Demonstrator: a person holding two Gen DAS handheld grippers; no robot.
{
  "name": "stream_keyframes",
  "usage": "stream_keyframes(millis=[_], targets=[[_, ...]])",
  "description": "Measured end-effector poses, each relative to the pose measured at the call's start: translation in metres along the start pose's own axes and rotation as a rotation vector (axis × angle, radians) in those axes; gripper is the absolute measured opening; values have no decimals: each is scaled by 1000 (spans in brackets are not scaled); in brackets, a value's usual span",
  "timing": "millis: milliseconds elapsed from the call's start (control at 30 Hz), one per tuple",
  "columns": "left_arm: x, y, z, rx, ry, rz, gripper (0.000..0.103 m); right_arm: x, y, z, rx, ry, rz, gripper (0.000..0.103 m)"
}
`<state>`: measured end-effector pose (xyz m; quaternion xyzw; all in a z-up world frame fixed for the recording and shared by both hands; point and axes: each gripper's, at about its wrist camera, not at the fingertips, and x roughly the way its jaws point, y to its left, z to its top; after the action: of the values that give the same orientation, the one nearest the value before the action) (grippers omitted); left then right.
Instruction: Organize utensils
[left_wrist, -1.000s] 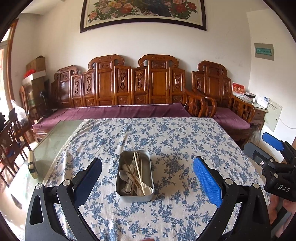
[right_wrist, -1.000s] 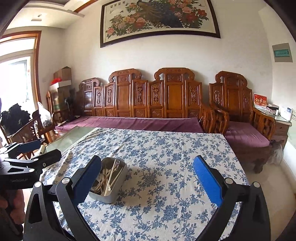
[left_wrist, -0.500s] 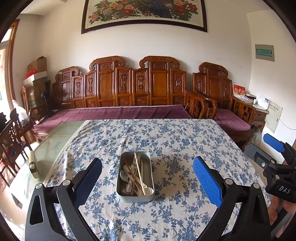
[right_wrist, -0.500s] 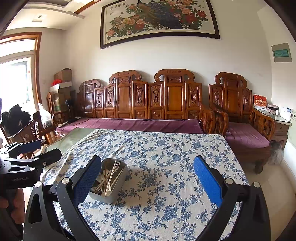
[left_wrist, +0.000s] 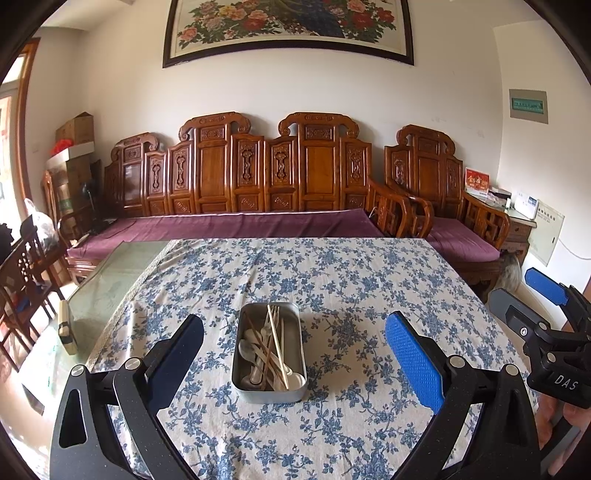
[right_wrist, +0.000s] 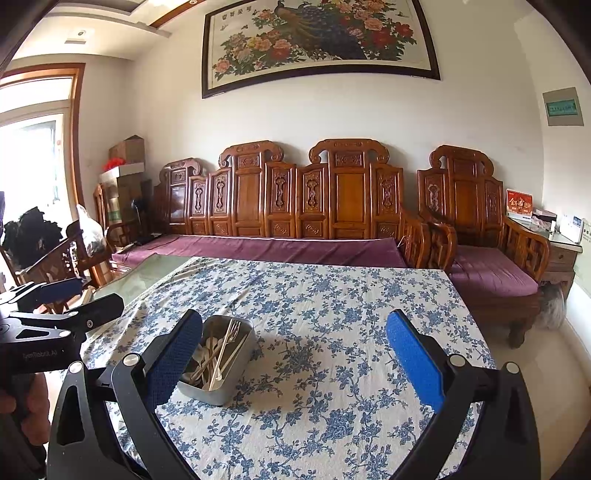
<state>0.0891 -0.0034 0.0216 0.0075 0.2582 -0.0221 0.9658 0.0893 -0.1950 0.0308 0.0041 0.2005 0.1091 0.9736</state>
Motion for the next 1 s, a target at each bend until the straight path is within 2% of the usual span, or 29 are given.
stream_keyframes(millis=[1000], targets=[[-8,-5,4,-8,-16,-3,95,-3,-3,4,1,-7,1,100]])
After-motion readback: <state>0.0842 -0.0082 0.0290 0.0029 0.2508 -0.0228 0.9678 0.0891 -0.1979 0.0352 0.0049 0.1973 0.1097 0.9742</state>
